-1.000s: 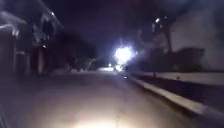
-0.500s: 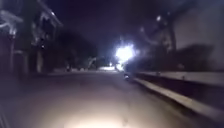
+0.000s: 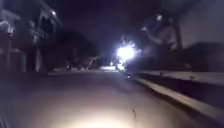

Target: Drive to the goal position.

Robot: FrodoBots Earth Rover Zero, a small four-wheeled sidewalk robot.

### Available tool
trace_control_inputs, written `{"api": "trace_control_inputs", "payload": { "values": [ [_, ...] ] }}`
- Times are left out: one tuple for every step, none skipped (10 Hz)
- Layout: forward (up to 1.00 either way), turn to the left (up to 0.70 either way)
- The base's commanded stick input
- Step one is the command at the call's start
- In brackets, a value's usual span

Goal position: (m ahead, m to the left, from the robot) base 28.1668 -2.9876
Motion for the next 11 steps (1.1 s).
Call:
{"api": "trace_control_inputs", "payload": {
  "values": [
    [0.7, 0.0],
    [0.7, 0.0],
    [0.7, 0.0],
    [0.7, 0.0],
    [0.7, 0.0],
    [0.7, 0.0],
    [0.7, 0.0],
    [0.7, 0.0],
    [0.7, 0.0],
    [0.7, 0.0],
    [0.7, 0.0]
  ]
}}
